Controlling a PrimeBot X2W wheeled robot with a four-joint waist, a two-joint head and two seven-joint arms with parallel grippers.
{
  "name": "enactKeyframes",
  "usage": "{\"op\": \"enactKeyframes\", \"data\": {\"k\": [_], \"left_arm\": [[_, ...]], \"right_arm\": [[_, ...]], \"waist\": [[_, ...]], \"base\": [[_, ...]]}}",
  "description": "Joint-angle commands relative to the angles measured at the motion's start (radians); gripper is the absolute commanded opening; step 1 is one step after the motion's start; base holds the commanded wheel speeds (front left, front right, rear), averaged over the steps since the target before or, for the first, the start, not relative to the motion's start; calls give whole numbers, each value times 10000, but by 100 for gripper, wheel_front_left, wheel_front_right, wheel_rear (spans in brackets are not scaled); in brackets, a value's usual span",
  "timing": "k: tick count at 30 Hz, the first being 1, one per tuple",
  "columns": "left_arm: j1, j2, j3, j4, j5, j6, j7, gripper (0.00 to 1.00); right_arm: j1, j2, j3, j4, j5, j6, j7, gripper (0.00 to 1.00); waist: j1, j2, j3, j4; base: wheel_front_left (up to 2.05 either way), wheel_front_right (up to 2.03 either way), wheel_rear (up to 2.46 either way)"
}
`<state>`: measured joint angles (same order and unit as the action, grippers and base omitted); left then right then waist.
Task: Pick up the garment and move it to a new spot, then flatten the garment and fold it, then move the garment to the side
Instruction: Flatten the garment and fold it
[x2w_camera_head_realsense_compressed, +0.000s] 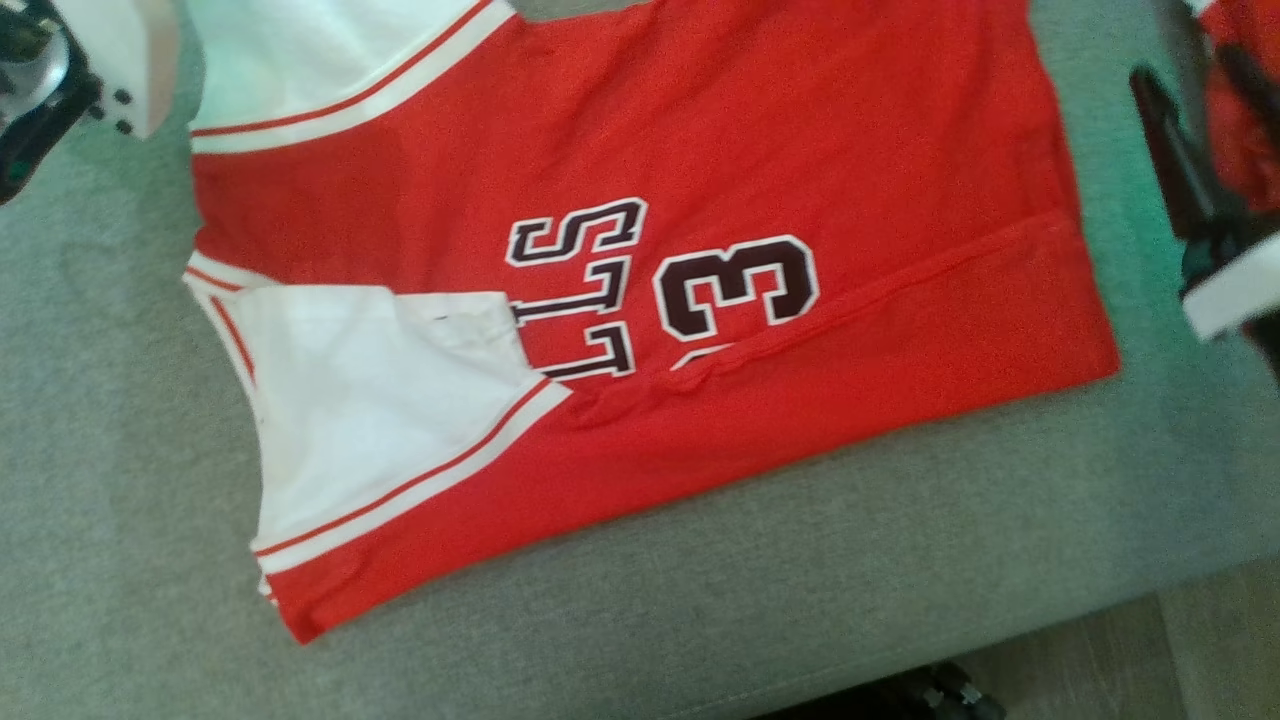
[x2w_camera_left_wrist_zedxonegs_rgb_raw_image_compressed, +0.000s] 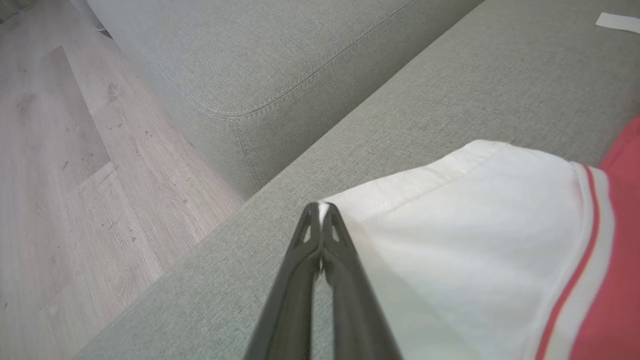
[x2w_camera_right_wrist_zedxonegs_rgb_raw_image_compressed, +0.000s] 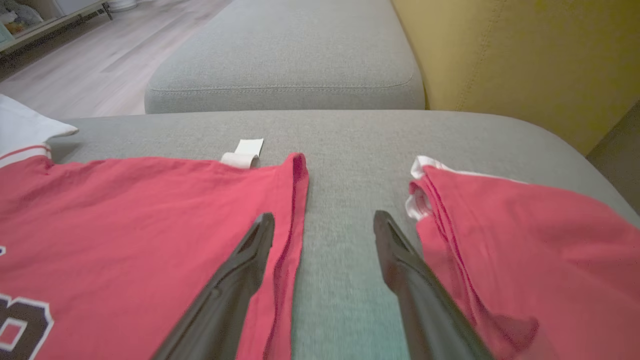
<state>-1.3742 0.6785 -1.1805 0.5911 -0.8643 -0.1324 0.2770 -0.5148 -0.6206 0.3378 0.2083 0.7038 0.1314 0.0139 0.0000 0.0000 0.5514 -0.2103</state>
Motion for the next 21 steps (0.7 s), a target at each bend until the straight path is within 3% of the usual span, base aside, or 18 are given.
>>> {"op": "enactKeyframes", "data": {"k": [1, 10, 21], "left_arm": [[-684, 258, 330, -159, -56, 18, -140, 0], [-1326, 26, -336, -186, -120, 18, -637, 0], [-1945, -255, -790, -229, -209, 17, -972, 0]], "right_arm": [[-118, -388, 140, -88, 146, -7, 131, 100], [-2513, -648, 1422, 1512, 760, -7, 900, 100], [-4356, -752, 2778, 3570, 1113, -7, 990, 100]], "waist": [[0, 0, 83, 142], [0, 0, 406, 751], [0, 0, 867, 1344]], "base": [[0, 0, 0], [0, 0, 0], [0, 0, 0]]}}
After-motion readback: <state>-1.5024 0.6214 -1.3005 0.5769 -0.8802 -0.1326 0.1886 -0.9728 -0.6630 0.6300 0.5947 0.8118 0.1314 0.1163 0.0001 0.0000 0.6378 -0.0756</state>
